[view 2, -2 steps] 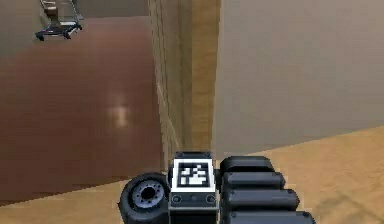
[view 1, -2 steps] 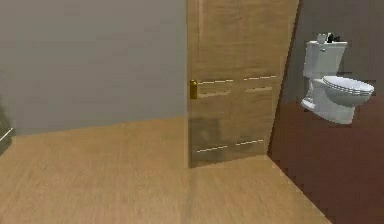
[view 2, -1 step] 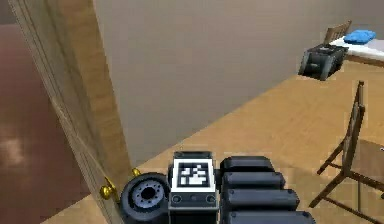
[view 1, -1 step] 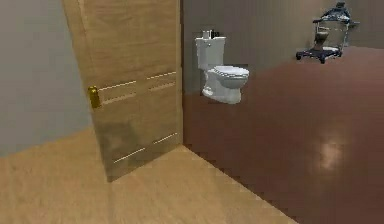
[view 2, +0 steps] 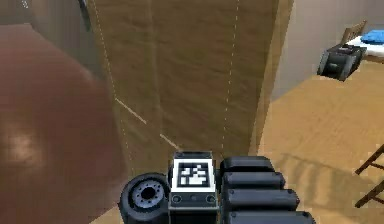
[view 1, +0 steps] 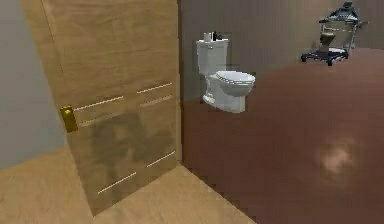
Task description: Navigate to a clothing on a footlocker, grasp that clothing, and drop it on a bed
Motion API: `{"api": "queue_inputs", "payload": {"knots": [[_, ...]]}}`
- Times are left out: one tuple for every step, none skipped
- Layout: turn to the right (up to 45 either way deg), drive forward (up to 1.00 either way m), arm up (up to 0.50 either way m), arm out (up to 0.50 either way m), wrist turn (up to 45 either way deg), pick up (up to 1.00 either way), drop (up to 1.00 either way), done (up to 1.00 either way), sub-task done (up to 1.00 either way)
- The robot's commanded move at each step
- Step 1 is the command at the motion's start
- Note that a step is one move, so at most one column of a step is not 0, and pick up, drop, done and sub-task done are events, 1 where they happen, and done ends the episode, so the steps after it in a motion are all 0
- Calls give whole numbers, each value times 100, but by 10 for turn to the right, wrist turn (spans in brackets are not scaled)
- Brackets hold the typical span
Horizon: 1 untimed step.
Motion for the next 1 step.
{"api": "queue_inputs", "payload": {"knots": [[450, 0, 0, 0, 0, 0, 0, 0, 0]]}}
